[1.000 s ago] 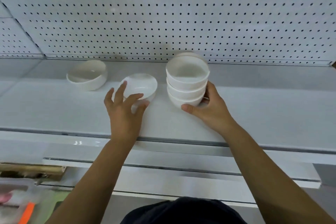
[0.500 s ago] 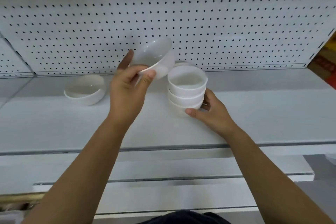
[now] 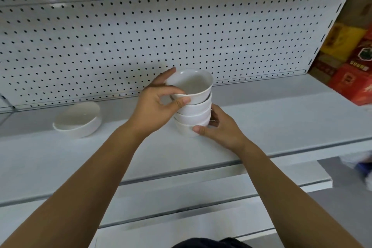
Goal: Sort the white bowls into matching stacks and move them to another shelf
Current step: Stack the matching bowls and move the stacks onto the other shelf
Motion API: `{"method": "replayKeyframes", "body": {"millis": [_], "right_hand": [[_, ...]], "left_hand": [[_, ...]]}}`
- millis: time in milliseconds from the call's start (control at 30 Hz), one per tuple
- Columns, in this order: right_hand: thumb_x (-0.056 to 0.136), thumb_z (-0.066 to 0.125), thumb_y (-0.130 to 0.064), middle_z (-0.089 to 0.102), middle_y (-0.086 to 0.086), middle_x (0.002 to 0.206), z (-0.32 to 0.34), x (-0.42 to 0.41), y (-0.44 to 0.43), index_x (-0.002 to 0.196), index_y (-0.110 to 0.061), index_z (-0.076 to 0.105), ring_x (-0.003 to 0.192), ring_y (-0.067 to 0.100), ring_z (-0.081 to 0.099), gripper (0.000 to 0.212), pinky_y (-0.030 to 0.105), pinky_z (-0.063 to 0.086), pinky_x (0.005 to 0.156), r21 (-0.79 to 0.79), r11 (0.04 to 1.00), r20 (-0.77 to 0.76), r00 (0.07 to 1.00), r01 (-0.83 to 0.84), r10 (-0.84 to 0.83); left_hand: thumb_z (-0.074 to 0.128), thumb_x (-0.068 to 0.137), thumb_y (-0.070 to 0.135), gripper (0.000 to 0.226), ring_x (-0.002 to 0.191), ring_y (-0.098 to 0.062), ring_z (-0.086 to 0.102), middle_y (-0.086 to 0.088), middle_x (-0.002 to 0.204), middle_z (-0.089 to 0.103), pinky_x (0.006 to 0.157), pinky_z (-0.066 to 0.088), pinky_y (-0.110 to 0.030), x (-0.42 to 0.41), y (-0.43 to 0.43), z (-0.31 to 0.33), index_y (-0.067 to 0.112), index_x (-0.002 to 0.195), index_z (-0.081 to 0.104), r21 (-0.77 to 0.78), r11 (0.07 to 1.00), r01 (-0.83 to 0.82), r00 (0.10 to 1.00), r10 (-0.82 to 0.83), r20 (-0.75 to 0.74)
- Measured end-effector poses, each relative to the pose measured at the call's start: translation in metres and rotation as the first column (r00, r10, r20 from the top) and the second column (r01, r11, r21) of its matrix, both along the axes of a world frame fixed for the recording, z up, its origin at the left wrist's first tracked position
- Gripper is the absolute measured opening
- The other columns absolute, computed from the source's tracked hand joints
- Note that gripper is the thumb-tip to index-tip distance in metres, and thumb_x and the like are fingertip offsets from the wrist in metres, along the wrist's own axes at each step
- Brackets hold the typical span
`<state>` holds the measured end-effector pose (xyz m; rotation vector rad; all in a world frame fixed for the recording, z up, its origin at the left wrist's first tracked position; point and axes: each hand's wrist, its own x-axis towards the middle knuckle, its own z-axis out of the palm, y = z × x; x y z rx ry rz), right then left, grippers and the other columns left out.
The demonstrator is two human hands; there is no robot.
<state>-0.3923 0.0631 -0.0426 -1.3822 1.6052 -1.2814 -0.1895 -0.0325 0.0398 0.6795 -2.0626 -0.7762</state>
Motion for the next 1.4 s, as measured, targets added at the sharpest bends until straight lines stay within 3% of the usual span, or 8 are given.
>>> {"method": "replayKeyframes", "body": {"millis": [400, 500, 633, 767, 900, 1067, 1233, 1400], "right_hand": [[0.07, 0.092, -0.042, 0.065, -0.019, 0.13, -0.001, 0.0, -0.001, 0.142, -0.035, 0.05, 0.115, 0.0, 0.064, 0.084, 0.023, 0.053, 0.099, 0.004, 1.0, 0.009, 1.0, 0.006, -0.006], [0.072, 0.091, -0.04, 0.065, -0.019, 0.13, 0.0, 0.0, -0.001, 0.142, -0.035, 0.049, 0.115, -0.001, 0.064, 0.082, 0.019, 0.051, 0.098, 0.002, 1.0, 0.01, 1.0, 0.002, -0.002], [0.073, 0.091, -0.039, 0.064, -0.018, 0.131, -0.001, -0.001, -0.001, 0.143, -0.036, 0.049, 0.116, -0.003, 0.063, 0.082, 0.013, 0.05, 0.094, 0.007, 1.0, 0.008, 1.0, -0.001, 0.001], [0.074, 0.09, -0.038, 0.063, -0.02, 0.132, 0.0, 0.0, 0.0, 0.144, -0.034, 0.048, 0.117, -0.004, 0.062, 0.082, 0.01, 0.05, 0.092, 0.006, 1.0, 0.009, 1.0, -0.01, 0.01], [0.074, 0.09, -0.035, 0.064, -0.021, 0.13, -0.001, 0.0, -0.001, 0.143, -0.032, 0.049, 0.114, -0.006, 0.062, 0.08, 0.009, 0.05, 0.09, -0.003, 1.0, 0.013, 1.0, -0.009, 0.009], [0.075, 0.09, -0.035, 0.062, -0.024, 0.129, -0.001, 0.0, -0.001, 0.142, -0.034, 0.049, 0.112, -0.008, 0.061, 0.079, 0.005, 0.049, 0.085, 0.001, 1.0, 0.018, 1.0, -0.009, 0.009], [0.075, 0.09, -0.037, 0.063, -0.021, 0.13, -0.001, -0.001, 0.0, 0.142, -0.034, 0.048, 0.116, -0.005, 0.061, 0.079, 0.009, 0.05, 0.088, 0.011, 1.0, 0.012, 1.0, -0.009, 0.009], [0.074, 0.091, -0.037, 0.064, -0.018, 0.131, 0.0, -0.001, 0.001, 0.143, -0.033, 0.049, 0.114, -0.004, 0.063, 0.081, 0.014, 0.05, 0.093, 0.002, 1.0, 0.008, 1.0, 0.001, -0.001]], "left_hand": [[0.079, 0.09, 0.025, 0.008, 0.142, 0.0, 0.042, 0.006, 0.152, 0.051, 0.114, 0.029, -0.012, 0.0, -0.003, 0.002, 0.017, 0.092, 0.078, -0.013, 0.999, 0.035, 0.995, -0.034, 0.092], [0.077, 0.091, 0.023, 0.002, 0.143, -0.002, 0.043, 0.005, 0.151, 0.052, 0.117, 0.035, -0.026, -0.002, 0.0, 0.002, 0.025, 0.091, 0.076, 0.034, 0.998, 0.045, 0.997, -0.043, -0.065], [0.073, 0.091, 0.023, 0.002, 0.14, -0.003, 0.047, -0.001, 0.149, 0.053, 0.112, 0.044, -0.027, -0.003, 0.009, 0.001, 0.024, 0.091, 0.074, 0.176, 0.984, -0.042, 0.91, 0.111, -0.4], [0.072, 0.095, 0.018, 0.007, 0.137, -0.001, 0.051, -0.007, 0.151, 0.05, 0.104, 0.045, -0.019, 0.018, 0.015, -0.01, 0.025, 0.093, 0.073, 0.219, 0.949, -0.227, 0.803, 0.31, -0.509], [0.07, 0.096, 0.01, 0.006, 0.123, 0.017, 0.052, -0.007, 0.153, 0.045, 0.098, 0.044, -0.01, 0.046, 0.019, -0.027, 0.015, 0.093, 0.072, 0.262, 0.901, -0.345, 0.784, 0.43, -0.447], [0.07, 0.096, 0.013, 0.01, 0.127, 0.013, 0.052, -0.006, 0.153, 0.046, 0.096, 0.044, -0.01, 0.054, 0.024, -0.038, 0.02, 0.09, 0.071, 0.259, 0.898, -0.356, 0.807, 0.435, -0.399], [0.073, 0.095, 0.014, 0.012, 0.142, 0.002, 0.043, -0.006, 0.146, 0.053, 0.101, 0.043, -0.015, 0.032, 0.026, -0.008, 0.025, 0.088, 0.072, 0.131, 0.951, -0.281, 0.86, 0.31, -0.406], [0.079, 0.089, 0.019, 0.013, 0.144, -0.001, 0.04, 0.001, 0.153, 0.047, 0.109, 0.04, -0.018, 0.002, 0.017, 0.012, 0.031, 0.088, 0.075, 0.033, 0.997, -0.063, 0.974, 0.069, -0.214]]}}
